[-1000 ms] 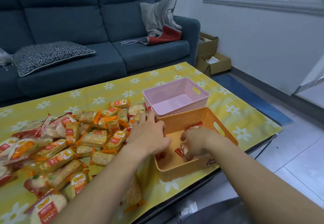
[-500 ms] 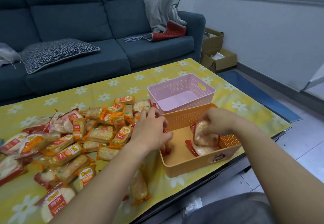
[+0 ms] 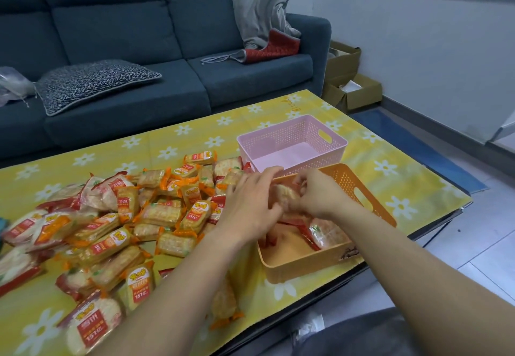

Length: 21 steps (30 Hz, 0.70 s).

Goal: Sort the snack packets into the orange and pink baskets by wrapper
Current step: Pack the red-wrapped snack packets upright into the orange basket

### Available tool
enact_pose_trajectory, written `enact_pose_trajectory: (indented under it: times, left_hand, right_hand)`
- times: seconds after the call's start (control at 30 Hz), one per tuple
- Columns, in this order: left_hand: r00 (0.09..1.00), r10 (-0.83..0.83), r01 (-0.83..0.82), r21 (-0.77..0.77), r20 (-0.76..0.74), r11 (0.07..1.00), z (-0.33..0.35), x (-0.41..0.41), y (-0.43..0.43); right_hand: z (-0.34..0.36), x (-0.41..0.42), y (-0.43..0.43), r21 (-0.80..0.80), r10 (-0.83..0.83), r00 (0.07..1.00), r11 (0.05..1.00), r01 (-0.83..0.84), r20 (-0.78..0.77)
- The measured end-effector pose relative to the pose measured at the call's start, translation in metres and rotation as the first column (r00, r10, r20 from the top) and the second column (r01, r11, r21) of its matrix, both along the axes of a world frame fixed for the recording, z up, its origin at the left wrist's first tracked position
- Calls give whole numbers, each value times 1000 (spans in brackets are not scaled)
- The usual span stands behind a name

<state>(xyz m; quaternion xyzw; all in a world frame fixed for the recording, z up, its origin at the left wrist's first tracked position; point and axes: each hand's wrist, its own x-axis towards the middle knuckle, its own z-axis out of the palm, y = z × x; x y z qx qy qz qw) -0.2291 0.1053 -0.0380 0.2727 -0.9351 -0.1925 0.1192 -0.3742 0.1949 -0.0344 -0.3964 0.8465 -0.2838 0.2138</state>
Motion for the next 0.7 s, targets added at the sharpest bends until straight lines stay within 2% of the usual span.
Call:
enact_pose_trajectory:
  times: [0.17, 0.2, 0.27, 0.3, 0.4, 0.43, 0.57, 0.63, 0.7]
  left_hand:
    - [991, -85, 100, -145, 103, 984, -7, -4, -6]
    - [989, -90, 108, -160, 118, 981, -7, -4, -5]
    - [983, -93, 122, -184, 158, 975, -4, -4, -4]
    - [980, -90, 124, -195, 177, 973, -2, -4, -2]
    - [970, -62, 114, -213, 237, 971, 0, -5, 2]
    - [964, -56, 119, -236, 260, 964, -1, -6, 2]
    - [973, -25, 103, -328, 232, 939, -7, -6, 2]
    - [975, -18, 87, -308, 220, 947, -8, -6, 2]
    - [973, -18, 86, -291, 228, 953, -7, -7, 2]
  right_hand:
    - [-6, -3, 9, 130, 246, 963, 957, -259, 111]
    - [-4, -12, 13, 156, 254, 966, 953, -258, 47]
    - [-1, -30, 23, 243, 240, 955, 950, -195, -173]
    - [-2, -36, 26, 320, 267, 939, 928, -191, -215]
    - [-9, -34, 28, 543, 388, 910, 801, -254, -147]
    - [-9, -32, 27, 578, 414, 893, 778, -246, -178]
    - [13, -33, 28, 568, 432, 808, 809, -150, -402]
    - [15, -31, 28, 568, 456, 812, 800, -195, -364]
    - [8, -21, 26, 601, 508, 828, 746, -286, -237]
